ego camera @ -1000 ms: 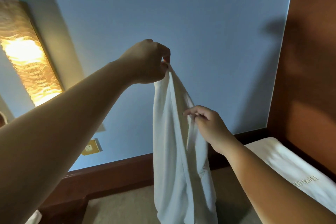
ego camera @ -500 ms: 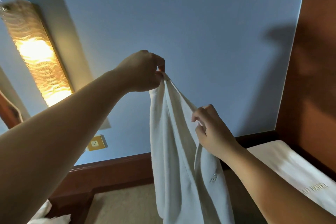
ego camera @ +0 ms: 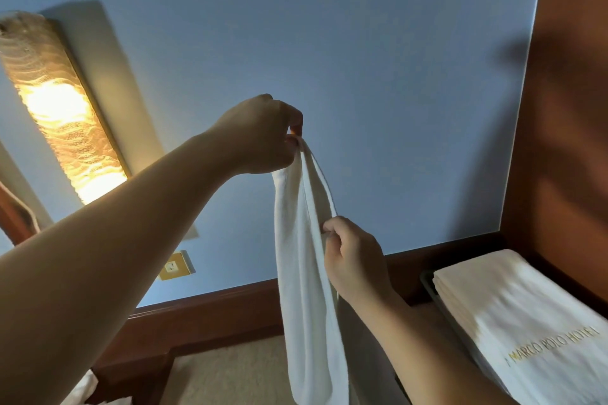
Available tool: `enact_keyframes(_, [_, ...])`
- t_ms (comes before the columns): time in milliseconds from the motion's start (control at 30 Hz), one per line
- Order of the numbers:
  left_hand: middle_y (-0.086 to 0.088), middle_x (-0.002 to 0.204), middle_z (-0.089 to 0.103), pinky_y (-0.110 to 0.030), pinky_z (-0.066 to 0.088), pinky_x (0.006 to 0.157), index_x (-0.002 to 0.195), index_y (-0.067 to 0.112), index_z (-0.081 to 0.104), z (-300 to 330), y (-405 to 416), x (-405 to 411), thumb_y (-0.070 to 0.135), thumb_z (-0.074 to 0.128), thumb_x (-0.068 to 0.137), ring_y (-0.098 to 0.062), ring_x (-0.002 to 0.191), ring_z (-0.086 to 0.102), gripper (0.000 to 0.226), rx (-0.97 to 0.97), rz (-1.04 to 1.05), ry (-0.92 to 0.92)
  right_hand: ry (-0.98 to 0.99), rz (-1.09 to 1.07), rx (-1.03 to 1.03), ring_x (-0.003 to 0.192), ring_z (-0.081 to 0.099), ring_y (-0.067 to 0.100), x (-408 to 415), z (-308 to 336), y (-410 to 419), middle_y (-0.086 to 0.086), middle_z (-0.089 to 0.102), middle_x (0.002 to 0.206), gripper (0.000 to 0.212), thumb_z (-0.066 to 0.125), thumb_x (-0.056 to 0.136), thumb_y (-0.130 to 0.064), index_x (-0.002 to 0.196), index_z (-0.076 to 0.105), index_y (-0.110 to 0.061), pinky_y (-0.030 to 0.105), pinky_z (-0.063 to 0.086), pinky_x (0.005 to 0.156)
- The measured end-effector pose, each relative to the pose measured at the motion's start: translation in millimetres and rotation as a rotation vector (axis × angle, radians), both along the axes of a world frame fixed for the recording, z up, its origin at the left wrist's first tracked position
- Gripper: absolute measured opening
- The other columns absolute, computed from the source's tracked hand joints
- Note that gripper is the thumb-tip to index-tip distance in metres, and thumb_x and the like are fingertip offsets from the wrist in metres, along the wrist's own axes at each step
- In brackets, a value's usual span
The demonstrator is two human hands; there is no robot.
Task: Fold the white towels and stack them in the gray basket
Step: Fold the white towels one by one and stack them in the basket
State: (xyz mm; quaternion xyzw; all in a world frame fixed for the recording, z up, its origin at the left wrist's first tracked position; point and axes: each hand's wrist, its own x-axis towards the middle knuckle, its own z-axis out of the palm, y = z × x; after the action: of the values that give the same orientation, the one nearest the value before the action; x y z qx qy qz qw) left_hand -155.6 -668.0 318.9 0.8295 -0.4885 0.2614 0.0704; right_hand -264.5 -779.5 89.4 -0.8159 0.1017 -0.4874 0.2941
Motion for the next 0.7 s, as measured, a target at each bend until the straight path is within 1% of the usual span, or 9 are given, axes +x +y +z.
enact_keyframes(67, [0.006,0.094,0.061,-0.037,0.055,0.08,0.102,0.042,0.07,-1.4,0.8,-0.4,0.038,0.057,0.089,-0.021,0.097,0.061,0.019,0.016,0.008,0.002,0.03,0.03,0.073,0.077,0.064,0.007,-1.4,-0.7,4.5,-0.01,0.07,0.089,0.023,0.05,0.096,-0.029,0.1,0.07,-0.019,0.021,0.055,0.067])
enact_keyframes(133, [0.006,0.094,0.061,-0.038,0.055,0.081,0.103,0.042,0.07,-2.7,1.4,0.0,0.037,0.057,0.09,-0.021,0.097,0.06,0.019,0.033,0.015,0.005,0.029,-0.003,-0.002,0.072,0.06,0.003,-0.8,-3.7,7.2,-0.014,0.067,0.088,0.024,0.056,0.095,-0.04,0.099,0.069,-0.021,0.011,0.048,0.064])
enact_keyframes(233, [0.007,0.094,0.06,-0.038,0.056,0.081,0.104,0.042,0.07,-3.8,2.0,1.2,0.037,0.057,0.089,-0.021,0.098,0.061,0.02,0.05,0.028,0.004,0.093,-0.066,-0.105,0.067,0.057,0.002,6.4,-12.3,8.0,-0.015,0.064,0.086,0.027,0.064,0.097,-0.048,0.092,0.066,-0.022,0.005,0.043,0.061])
enact_keyframes(367, [0.005,0.096,0.057,-0.037,0.054,0.081,0.107,0.041,0.07,-4.3,5.8,4.7,0.035,0.057,0.091,-0.022,0.094,0.061,0.022,0.049,0.042,-0.015,0.138,-0.033,-0.131,0.067,0.057,0.002,13.4,-33.9,9.9,-0.014,0.061,0.088,0.021,0.066,0.099,-0.042,0.091,0.063,-0.023,0.01,0.051,0.062])
enact_keyframes(400, [0.004,0.098,0.055,-0.036,0.054,0.081,0.108,0.042,0.07,-5.4,8.1,7.3,0.035,0.057,0.092,-0.022,0.092,0.061,0.022,0.048,0.054,-0.024,0.143,-0.028,-0.141,0.065,0.054,0.002,13.2,-40.7,9.2,-0.015,0.058,0.085,0.019,0.066,0.099,-0.039,0.091,0.062,-0.023,0.009,0.048,0.059])
enact_keyframes(467, [0.005,0.097,0.054,-0.036,0.054,0.081,0.111,0.047,0.067,-9.6,15.1,15.2,0.036,0.055,0.092,-0.022,0.091,0.061,0.025,0.05,0.07,-0.039,0.168,-0.039,-0.154,0.057,0.042,0.003,10.7,-56.1,4.8,-0.016,0.045,0.077,0.019,0.069,0.097,-0.03,0.084,0.057,-0.022,0.006,0.032,0.053])
enact_keyframes(533, [0.007,0.096,0.055,-0.039,0.055,0.083,0.117,0.052,0.063,-17.0,25.5,24.8,0.034,0.053,0.094,-0.017,0.094,0.057,0.03,0.063,0.073,-0.04,0.253,-0.068,-0.146,0.053,0.036,0.009,6.3,-72.9,-4.3,-0.013,0.036,0.073,0.032,0.07,0.091,-0.024,0.075,0.043,-0.023,0.018,0.03,0.048])
enact_keyframes(600, [0.008,0.1,0.061,-0.041,0.054,0.086,0.123,0.05,0.064,-28.9,39.4,34.7,0.027,0.051,0.099,-0.013,0.096,0.046,0.035,0.112,0.063,-0.077,0.417,-0.089,-0.114,0.056,0.042,0.02,0.2,-76.8,-17.1,-0.005,0.037,0.07,0.036,0.064,0.089,-0.026,0.069,0.034,-0.02,0.032,0.038,0.05])
enact_keyframes(700, [0.006,0.099,0.061,-0.041,0.057,0.08,0.124,0.042,0.066,-50.0,64.4,46.4,0.021,0.056,0.098,-0.017,0.094,0.043,0.035,0.221,0.093,-0.169,0.588,-0.064,-0.067,0.064,0.051,0.026,-3.1,-53.1,-56.8,0.001,0.047,0.064,0.036,0.057,0.091,-0.032,0.068,0.04,-0.01,0.039,0.04,0.057])
